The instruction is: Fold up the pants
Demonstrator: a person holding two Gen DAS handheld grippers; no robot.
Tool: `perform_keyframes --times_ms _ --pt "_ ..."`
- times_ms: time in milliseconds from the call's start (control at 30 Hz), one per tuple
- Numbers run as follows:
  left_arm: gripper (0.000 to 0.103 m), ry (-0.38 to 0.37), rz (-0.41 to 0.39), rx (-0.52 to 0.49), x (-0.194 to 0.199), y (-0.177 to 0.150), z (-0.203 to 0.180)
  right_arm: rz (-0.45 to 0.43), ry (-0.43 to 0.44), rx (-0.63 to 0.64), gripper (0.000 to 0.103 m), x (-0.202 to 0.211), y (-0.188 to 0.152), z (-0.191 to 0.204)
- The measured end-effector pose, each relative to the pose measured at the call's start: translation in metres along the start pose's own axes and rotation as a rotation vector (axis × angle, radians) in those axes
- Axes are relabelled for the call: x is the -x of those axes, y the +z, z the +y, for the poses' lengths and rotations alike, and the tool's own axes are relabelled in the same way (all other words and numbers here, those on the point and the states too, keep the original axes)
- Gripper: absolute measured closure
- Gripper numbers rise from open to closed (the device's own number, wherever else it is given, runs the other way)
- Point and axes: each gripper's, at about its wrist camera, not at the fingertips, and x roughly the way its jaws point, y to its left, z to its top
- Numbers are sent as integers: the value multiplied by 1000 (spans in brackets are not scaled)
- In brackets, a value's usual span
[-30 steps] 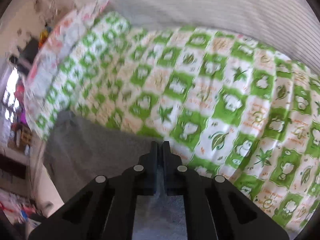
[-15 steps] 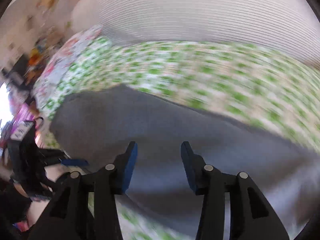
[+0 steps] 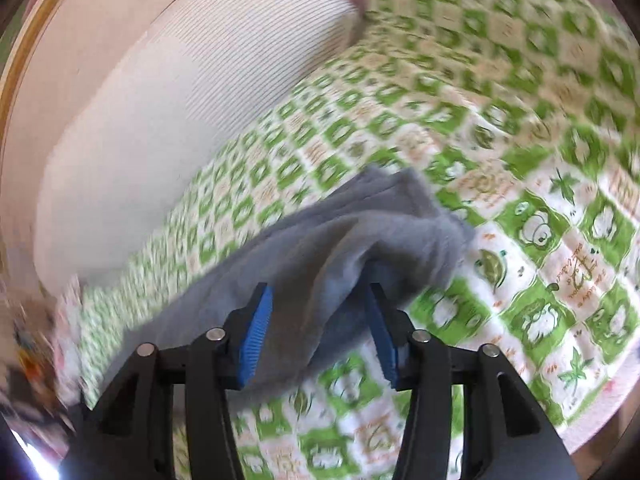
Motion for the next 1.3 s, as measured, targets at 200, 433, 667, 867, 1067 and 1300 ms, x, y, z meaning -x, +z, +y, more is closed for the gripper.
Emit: perform_keyframes --times_ms 200,433,667,867,1067,1300 --pt "96 -33 -46 -4 32 2 7 -14 37 59 96 -22 24 8" --pt "95 -24 76 -127 23 -13 -21 -5 18 161 95 -13 34 21" --pt "76 -86 75 -132 37 14 -32 83 -26 33 84 -20 9 -32" --pt "64 -83 24 -159 54 33 -39 29 3 43 64 -2 3 -24" --pt "63 -108 30 -192 33 38 -72 107 138 226 64 -7 -23 34" --pt "63 -98 15 -301 6 58 -117 152 -89 832 64 -17 -49 96"
